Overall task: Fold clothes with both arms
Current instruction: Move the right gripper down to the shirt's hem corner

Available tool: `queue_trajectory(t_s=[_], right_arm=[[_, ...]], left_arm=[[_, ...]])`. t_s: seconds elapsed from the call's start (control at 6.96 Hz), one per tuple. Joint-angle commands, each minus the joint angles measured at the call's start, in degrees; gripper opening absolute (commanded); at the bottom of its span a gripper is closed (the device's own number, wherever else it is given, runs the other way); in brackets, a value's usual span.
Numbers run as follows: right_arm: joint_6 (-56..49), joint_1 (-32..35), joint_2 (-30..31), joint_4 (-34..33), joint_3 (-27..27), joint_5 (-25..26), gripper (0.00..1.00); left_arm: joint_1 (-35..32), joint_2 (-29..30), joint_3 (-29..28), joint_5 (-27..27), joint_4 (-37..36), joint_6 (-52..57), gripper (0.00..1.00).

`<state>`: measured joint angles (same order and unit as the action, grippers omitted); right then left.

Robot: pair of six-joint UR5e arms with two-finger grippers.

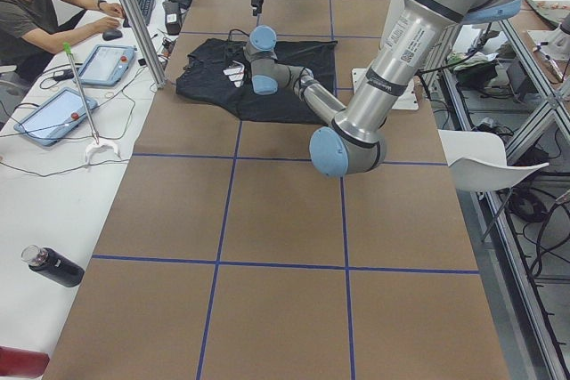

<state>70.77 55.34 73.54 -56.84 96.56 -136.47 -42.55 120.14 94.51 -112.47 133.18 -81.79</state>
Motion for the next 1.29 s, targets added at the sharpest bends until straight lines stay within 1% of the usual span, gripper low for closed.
queue_trajectory(t_s=[0.0, 0.14, 0.29, 0.43, 0.57, 0.72, 0.86, 1.15], right_arm=[[3.40, -4.61, 10.70, 0.06, 10.71, 0.24, 1.00], [7.06, -7.67, 12.75, 0.15, 13.19, 0.68, 1.00], [10.06, -11.62, 13.64, 0.15, 14.34, 2.25, 1.00], [12.52, -17.66, 15.12, 0.15, 16.01, 8.27, 1.00], [12.90, -21.99, 17.40, 0.15, 17.76, 11.11, 1.00], [14.29, -26.29, 18.64, 0.23, 18.30, 13.84, 1.00], [15.09, -29.04, 18.74, 0.23, 18.40, 15.61, 1.00], [15.89, -32.65, 20.75, 0.24, 18.22, 15.80, 1.00]], left_arm=[[-0.08, -11.89, 14.67, -2.22, -2.49, -0.04, 1.00], [0.01, -13.25, 16.56, -2.75, -2.40, -1.95, 1.00], [0.01, -13.26, 17.10, -2.67, -2.31, -3.71, 1.00], [0.01, -13.35, 18.33, -2.67, -2.40, -3.91, 1.00], [0.01, -13.35, 18.34, -2.41, -2.49, -3.82, 1.00], [0.01, -13.35, 18.34, -2.23, -2.49, -3.82, 1.00], [0.01, -13.35, 18.34, -2.23, -2.49, -3.82, 1.00], [0.01, -13.35, 18.34, -2.14, -2.58, -3.73, 1.00]])
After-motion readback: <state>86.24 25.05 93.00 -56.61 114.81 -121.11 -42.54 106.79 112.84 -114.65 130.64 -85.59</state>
